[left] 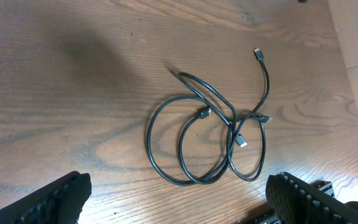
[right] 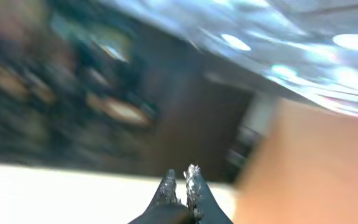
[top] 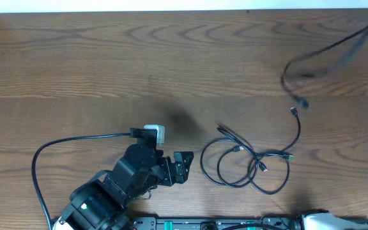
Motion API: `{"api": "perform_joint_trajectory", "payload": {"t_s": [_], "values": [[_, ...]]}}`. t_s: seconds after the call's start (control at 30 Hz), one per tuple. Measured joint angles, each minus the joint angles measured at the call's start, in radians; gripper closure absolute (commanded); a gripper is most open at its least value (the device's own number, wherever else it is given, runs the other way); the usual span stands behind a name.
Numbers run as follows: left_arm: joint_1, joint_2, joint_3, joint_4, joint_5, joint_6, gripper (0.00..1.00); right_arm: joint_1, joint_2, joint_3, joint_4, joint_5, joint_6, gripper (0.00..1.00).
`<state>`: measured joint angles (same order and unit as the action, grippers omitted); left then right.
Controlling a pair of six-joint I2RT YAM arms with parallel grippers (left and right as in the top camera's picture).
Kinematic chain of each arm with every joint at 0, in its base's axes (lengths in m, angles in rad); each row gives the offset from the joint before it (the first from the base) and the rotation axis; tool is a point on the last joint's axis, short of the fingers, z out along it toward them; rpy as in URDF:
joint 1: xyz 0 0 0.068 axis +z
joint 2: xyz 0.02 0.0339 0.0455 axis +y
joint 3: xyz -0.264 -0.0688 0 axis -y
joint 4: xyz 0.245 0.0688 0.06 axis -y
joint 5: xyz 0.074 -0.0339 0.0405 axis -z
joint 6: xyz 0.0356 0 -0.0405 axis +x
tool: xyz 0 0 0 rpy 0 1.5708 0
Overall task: Untangle cables
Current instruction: 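Carry the separated cable to the far right with the right gripper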
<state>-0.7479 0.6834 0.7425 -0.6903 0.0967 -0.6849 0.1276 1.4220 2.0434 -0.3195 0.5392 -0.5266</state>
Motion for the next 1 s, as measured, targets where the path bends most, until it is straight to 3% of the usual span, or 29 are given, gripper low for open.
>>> {"api": "perform_joint_trajectory", "payload": {"t_s": [0.1, 0.2, 0.43, 0.63, 0.83, 1.0], "values": [[0.0, 0.0, 0.0, -0.002, 0.003, 0.0, 0.06, -0.091, 0.039, 0.002, -0.089, 0.092, -0.042, 0.99], [0.0, 0.0, 0.0, -0.004, 0.003, 0.0, 0.06, -0.207, 0.062, 0.001, -0.217, 0.127, 0.028, 0.99], [0.0, 0.0, 0.0, -0.01, 0.003, 0.0, 0.06, -0.547, 0.066, 0.002, -0.492, -0.008, 0.435, 0.99], [0.0, 0.0, 0.0, -0.01, 0.003, 0.0, 0.06, -0.791, 0.065, 0.002, -0.626, -0.2, 0.739, 0.99], [0.0, 0.0, 0.0, -0.01, 0.003, 0.0, 0.06, -0.933, 0.065, 0.001, -0.728, -0.332, 0.931, 0.99], [0.0, 0.0, 0.0, -0.01, 0.003, 0.0, 0.06, -0.973, 0.057, -0.043, -0.747, -0.363, 0.986, 0.99]]}}
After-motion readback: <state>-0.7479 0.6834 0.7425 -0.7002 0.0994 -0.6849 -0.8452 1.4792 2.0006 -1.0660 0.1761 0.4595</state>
